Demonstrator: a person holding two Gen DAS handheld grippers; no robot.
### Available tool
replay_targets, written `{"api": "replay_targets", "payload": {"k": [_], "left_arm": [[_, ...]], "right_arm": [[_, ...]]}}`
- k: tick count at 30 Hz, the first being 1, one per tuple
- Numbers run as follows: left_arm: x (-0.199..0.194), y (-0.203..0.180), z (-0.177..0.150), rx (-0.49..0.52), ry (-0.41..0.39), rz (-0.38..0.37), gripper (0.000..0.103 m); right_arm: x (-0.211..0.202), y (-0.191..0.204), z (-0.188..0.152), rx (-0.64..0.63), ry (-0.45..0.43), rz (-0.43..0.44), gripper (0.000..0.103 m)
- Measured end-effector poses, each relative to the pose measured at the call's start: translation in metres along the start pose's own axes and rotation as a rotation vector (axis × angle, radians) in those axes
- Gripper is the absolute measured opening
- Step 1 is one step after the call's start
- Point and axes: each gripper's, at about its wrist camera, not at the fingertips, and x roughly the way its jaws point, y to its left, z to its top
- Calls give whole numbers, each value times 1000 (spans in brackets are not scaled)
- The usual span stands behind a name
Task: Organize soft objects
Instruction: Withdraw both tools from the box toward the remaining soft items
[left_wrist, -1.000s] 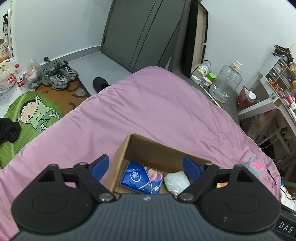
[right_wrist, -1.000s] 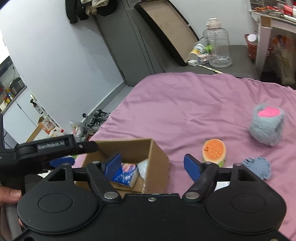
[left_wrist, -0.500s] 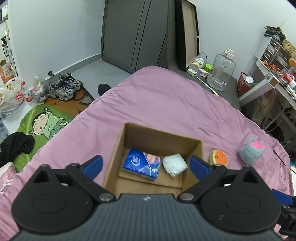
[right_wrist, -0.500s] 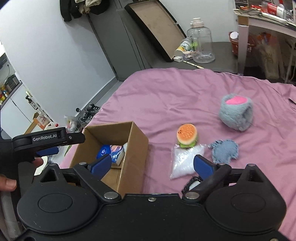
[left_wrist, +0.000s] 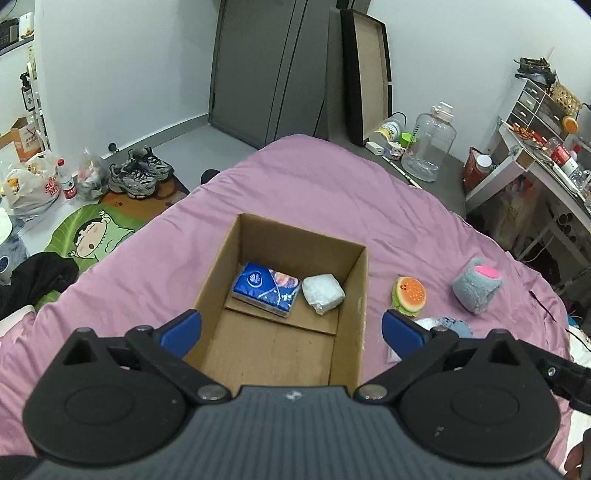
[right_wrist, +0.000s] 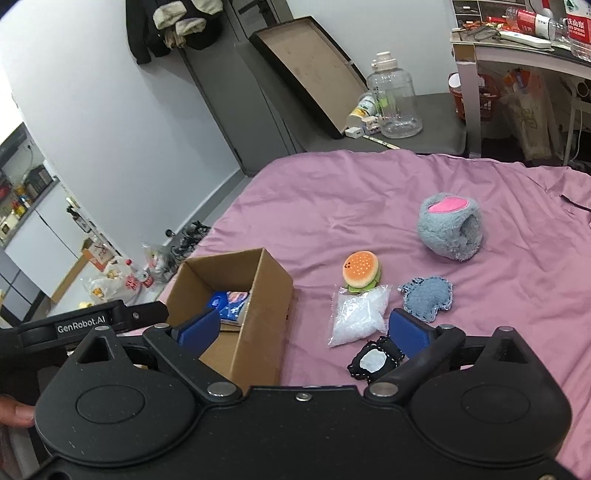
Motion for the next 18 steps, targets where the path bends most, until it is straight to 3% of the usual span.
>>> {"api": "replay_targets", "payload": {"k": [8, 13, 18], "left_arm": [[-24, -15, -12, 31, -27, 42, 103], [-30, -24, -16, 46, 3, 56, 103], [-38, -34, -18, 52, 4, 91, 103]], "right_arm": [[-10, -4, -7, -12, 18, 26, 100], [-20, -10, -12, -1, 20, 68, 103], [-29, -16, -11, -17, 9, 46, 103]]}}
